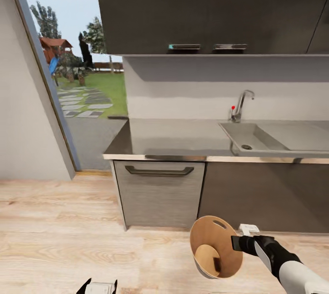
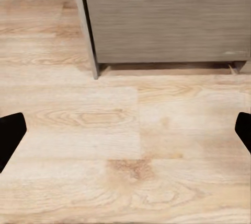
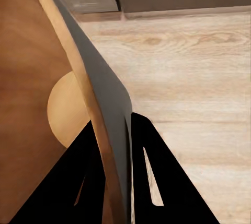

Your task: Put the three can of soda from the living room inside the tash can in the kitchen.

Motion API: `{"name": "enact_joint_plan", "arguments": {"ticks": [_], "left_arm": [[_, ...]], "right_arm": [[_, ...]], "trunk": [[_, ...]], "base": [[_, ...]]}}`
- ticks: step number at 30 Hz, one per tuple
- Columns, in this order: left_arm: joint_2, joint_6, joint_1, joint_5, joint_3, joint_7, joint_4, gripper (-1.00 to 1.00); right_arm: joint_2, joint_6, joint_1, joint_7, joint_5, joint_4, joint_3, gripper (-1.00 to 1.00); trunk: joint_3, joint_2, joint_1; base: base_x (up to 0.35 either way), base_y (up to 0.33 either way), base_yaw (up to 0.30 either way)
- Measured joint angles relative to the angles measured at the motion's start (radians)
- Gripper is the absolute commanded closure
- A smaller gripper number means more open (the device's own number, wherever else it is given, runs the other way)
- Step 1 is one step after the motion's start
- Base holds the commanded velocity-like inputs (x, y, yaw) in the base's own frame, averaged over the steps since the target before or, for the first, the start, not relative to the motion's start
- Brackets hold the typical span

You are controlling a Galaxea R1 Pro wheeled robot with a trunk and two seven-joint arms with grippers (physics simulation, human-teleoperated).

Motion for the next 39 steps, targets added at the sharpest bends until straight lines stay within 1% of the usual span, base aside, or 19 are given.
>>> {"name": "enact_joint_plan", "arguments": {"ticks": [39], "left_arm": [[0.0, 0.0, 0.0, 0.0, -0.001, 0.0, 0.001, -1.0]], "right_arm": [[0.004, 0.0, 0.002, 0.001, 0.001, 0.002, 0.009, 1.0]], "trunk": [[0.0, 0.0, 0.0]], "base": [[0.0, 0.287, 0.245]]}}
